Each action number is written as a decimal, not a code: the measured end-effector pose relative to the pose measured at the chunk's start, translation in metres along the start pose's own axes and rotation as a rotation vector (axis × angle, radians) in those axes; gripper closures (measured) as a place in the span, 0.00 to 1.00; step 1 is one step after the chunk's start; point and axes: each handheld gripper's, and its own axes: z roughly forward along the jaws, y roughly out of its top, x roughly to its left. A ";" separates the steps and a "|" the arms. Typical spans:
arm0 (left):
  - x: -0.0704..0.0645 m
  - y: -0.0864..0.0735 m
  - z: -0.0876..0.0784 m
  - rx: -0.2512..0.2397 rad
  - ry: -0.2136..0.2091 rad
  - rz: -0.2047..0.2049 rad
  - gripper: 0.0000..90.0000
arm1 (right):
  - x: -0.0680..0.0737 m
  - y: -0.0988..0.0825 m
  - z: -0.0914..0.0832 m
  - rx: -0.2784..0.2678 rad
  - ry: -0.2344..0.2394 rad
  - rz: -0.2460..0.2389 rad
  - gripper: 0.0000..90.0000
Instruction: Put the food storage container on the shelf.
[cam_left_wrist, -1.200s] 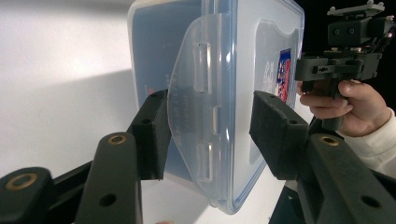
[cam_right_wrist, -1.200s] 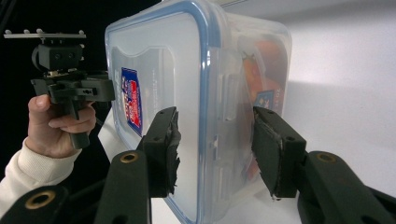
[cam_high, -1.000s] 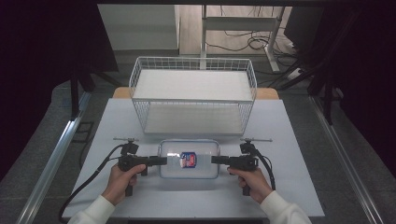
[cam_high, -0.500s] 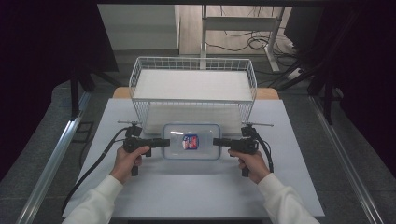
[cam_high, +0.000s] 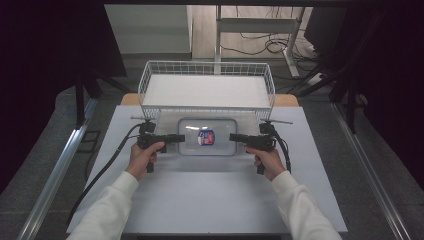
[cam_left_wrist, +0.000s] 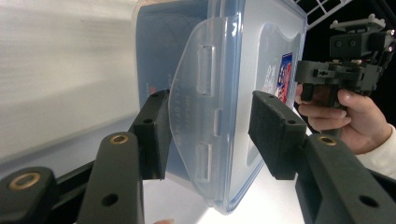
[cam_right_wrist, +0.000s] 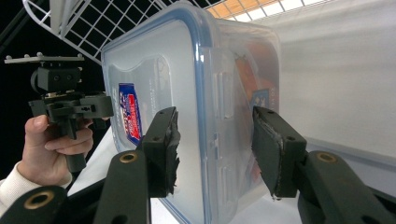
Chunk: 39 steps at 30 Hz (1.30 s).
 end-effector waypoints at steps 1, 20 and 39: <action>0.002 0.000 0.002 -0.002 0.001 -0.008 0.56 | -0.001 0.000 0.001 -0.002 -0.002 0.000 0.58; 0.016 -0.007 0.016 0.010 0.007 -0.054 0.55 | -0.019 -0.005 0.010 0.039 -0.038 0.060 0.57; 0.022 -0.008 0.021 -0.035 0.013 -0.125 0.53 | -0.012 -0.006 0.017 -0.057 -0.142 0.117 0.56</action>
